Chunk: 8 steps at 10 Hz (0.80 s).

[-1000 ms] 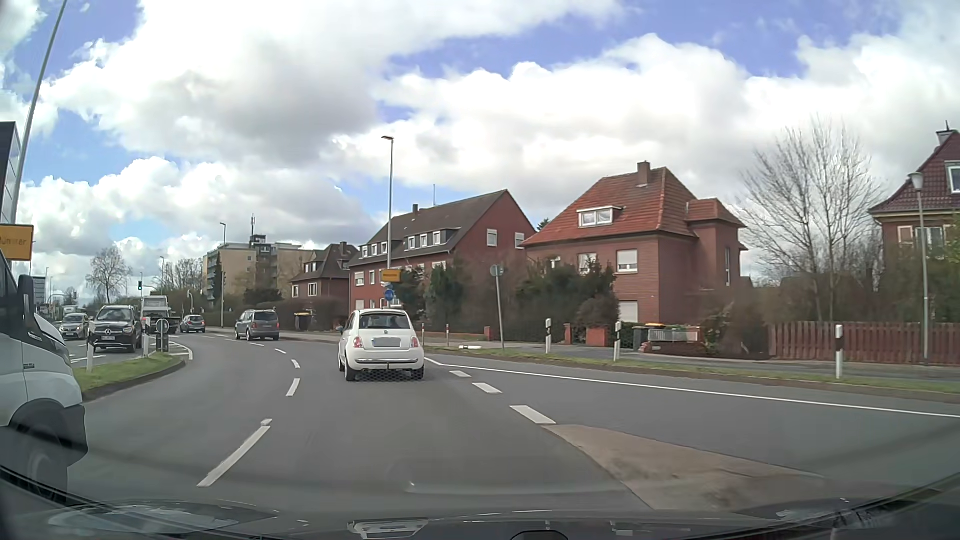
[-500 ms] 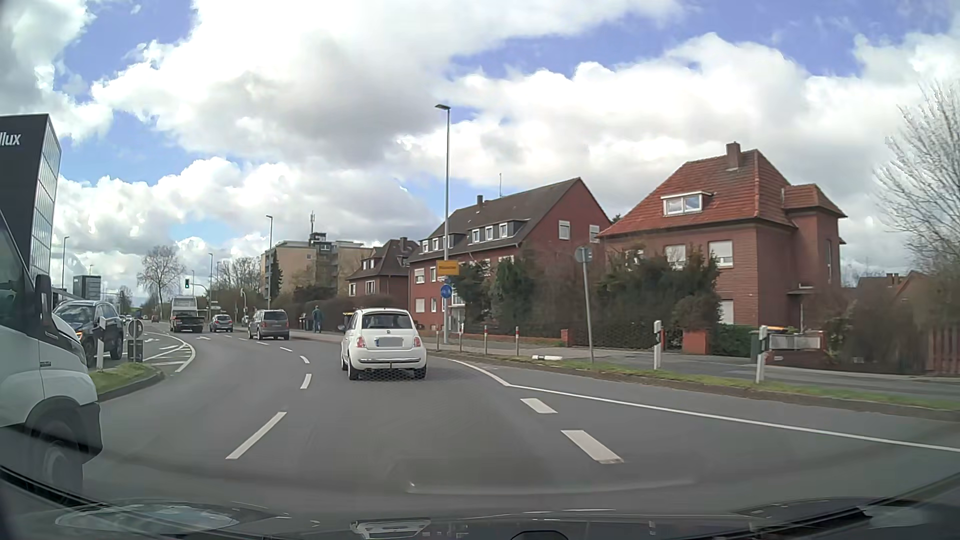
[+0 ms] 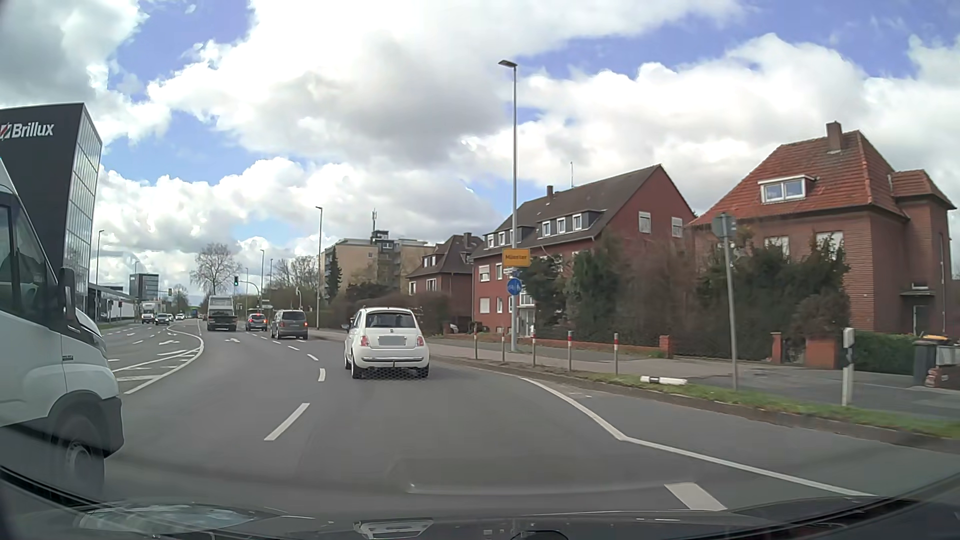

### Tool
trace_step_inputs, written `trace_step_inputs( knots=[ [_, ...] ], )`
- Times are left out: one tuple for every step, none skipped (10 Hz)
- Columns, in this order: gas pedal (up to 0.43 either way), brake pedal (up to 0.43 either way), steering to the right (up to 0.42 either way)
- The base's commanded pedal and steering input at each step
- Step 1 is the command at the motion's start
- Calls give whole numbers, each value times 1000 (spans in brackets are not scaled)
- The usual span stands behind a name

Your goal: Follow the waypoints while adhering to traffic rules and regulations

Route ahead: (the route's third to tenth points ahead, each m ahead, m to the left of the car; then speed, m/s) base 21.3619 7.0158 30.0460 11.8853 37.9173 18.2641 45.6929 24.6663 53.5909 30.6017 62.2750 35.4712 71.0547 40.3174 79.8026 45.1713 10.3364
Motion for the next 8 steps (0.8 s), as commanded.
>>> trace_step_inputs(
  knots=[
    [177, 0, -98],
    [169, 0, -99],
    [169, 0, -97],
    [169, 0, -96],
    [169, 0, -96],
    [169, 0, -94],
    [177, 0, -88],
    [177, 0, -81]
  ],
)
